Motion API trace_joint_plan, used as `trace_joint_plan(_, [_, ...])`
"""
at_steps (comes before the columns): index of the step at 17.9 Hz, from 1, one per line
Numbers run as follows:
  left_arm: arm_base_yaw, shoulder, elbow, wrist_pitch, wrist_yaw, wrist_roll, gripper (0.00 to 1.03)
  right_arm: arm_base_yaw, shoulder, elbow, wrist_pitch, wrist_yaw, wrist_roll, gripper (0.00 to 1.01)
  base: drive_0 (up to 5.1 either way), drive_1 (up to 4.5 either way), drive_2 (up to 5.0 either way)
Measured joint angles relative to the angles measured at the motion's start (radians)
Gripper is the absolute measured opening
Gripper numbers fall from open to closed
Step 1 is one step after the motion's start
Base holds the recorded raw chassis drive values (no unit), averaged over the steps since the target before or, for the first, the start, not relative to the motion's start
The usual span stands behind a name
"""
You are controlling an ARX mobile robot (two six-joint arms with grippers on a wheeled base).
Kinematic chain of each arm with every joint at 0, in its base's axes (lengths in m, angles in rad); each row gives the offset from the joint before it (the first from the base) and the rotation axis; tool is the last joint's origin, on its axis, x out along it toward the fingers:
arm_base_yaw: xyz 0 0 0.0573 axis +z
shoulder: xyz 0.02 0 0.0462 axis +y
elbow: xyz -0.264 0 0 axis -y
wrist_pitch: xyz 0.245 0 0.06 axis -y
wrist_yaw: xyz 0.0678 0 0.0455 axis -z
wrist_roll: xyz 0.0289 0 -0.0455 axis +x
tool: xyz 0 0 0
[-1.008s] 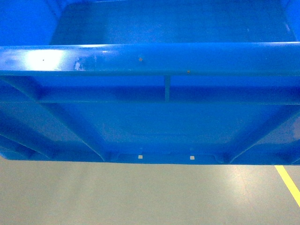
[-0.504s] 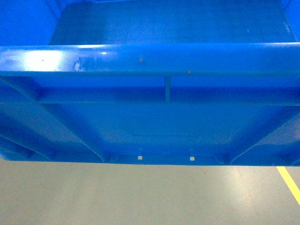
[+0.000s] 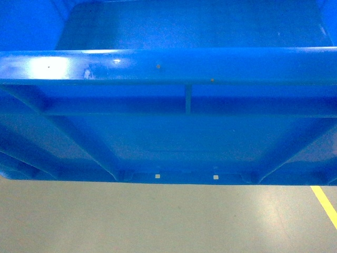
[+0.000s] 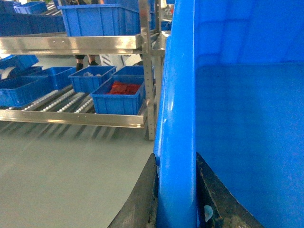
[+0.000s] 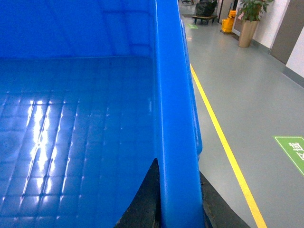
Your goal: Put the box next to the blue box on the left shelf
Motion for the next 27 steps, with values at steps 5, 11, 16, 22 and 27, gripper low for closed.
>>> trace_joint_plan(5, [0.0,0.0,0.0,-0.002,0.0,0.0,0.13,0.0,0.002,0.0,-0.002,0.0,0.0,0.08,0.0,4.06,-4.0])
trace_joint_plan(11, [0.0,0.0,0.0,-0.002,0.0,0.001,0.13,0.0,0.0,-0.001,0.0,0.001,0.0,0.08,0.0,4.05,-4.0])
trace_joint_plan(16, [0.0,0.0,0.0,-0.001,0.0,0.0,0.13,0.0,0.0,-0.001,0.002,0.0,-0.001,0.08,0.1,4.08,-4.0])
trace_joint_plan(22, [0.0,0.0,0.0,0.001,0.0,0.002,0.13,0.0,0.0,-0.002,0.003,0.0,0.0,0.08,0.1,4.12,-3.9])
trace_joint_plan(27, [0.0,0.0,0.0,0.001,0.0,0.002,0.13,0.0,0.0,-0.002,0.002,0.0,0.0,0.08,0.1,4.11,-3.9])
